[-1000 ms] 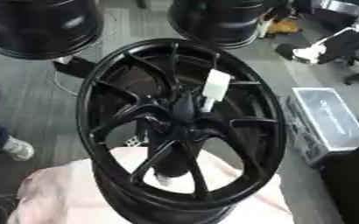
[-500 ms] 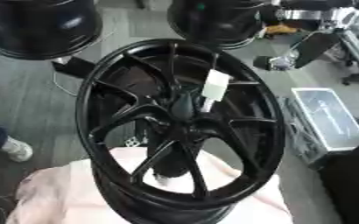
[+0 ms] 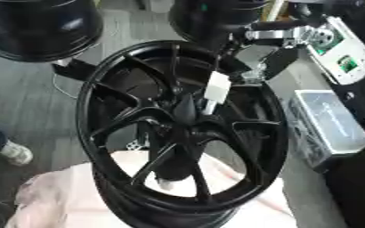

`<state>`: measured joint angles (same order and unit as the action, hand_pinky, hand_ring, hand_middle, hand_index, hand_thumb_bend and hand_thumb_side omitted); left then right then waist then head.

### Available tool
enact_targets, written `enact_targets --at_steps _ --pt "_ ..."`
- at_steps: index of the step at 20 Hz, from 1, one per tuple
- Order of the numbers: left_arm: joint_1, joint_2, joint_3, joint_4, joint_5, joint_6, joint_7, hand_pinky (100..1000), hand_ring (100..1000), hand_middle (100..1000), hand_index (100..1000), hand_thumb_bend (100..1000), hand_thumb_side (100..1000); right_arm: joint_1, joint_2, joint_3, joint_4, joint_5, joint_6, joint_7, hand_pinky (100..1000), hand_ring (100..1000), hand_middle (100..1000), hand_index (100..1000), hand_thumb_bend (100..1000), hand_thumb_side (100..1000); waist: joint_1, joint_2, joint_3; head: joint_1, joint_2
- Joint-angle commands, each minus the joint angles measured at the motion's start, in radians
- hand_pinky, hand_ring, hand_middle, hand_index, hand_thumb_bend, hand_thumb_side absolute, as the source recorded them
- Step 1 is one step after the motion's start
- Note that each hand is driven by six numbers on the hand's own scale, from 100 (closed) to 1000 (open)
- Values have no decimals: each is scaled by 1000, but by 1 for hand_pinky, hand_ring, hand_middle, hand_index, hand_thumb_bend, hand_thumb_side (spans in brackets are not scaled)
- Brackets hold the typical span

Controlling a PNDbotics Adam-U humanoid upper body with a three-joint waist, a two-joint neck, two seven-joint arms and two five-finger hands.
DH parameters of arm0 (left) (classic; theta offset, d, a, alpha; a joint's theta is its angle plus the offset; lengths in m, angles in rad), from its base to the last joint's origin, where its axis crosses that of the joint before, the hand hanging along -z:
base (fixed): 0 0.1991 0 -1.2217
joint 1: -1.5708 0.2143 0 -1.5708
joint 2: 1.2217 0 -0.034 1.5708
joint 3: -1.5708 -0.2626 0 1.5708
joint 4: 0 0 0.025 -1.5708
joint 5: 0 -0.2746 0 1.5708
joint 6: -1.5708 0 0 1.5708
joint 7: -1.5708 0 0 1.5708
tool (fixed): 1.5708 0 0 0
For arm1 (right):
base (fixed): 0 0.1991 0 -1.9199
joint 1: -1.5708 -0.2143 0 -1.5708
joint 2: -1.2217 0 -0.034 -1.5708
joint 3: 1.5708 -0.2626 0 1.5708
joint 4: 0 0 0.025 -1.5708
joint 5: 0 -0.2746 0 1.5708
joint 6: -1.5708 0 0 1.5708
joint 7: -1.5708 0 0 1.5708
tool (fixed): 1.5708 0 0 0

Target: Pull the pin out of the wheel hub.

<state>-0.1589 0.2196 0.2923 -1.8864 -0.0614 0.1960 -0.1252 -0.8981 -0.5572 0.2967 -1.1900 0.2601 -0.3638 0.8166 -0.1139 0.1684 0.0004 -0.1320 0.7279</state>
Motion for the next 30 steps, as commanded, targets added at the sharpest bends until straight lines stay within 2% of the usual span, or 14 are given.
enact_targets --at_steps 1,8,14,20,24,30 --pt "-7 16 -3 -14 -4 -3 -4 772 678 658 724 363 662 -23 -7 0 15 31 -108 90 817 865 883 978 317 519 5 -17 0 -2 -2" --pt "-8 16 -3 -13 -4 -4 -5 772 678 659 724 362 663 -23 1 4 -14 34 -128 90 811 853 874 978 306 527 8 -16 0 -2 -2" --pt "-9 16 -3 -12 -5 -4 -7 772 678 659 724 361 664 -20 -18 7 -116 -12 -118 90 807 849 874 980 302 530 8 -18 -1 -3 -1" --pt "-10 17 -5 -12 -6 -3 -10 773 679 659 724 362 664 -9 -27 66 -170 -31 -115 90 797 841 873 980 300 534 6 -22 -2 -4 0" --pt "-10 16 -4 -12 -6 -3 -9 773 680 659 724 362 663 -5 -14 106 -150 3 -129 90 800 844 876 982 303 530 7 -23 -1 -5 -1" --pt "-10 15 -4 -13 -6 -3 -8 773 680 659 724 362 663 0 14 124 -102 132 -177 90 777 825 854 970 304 514 9 -23 0 -8 -2"
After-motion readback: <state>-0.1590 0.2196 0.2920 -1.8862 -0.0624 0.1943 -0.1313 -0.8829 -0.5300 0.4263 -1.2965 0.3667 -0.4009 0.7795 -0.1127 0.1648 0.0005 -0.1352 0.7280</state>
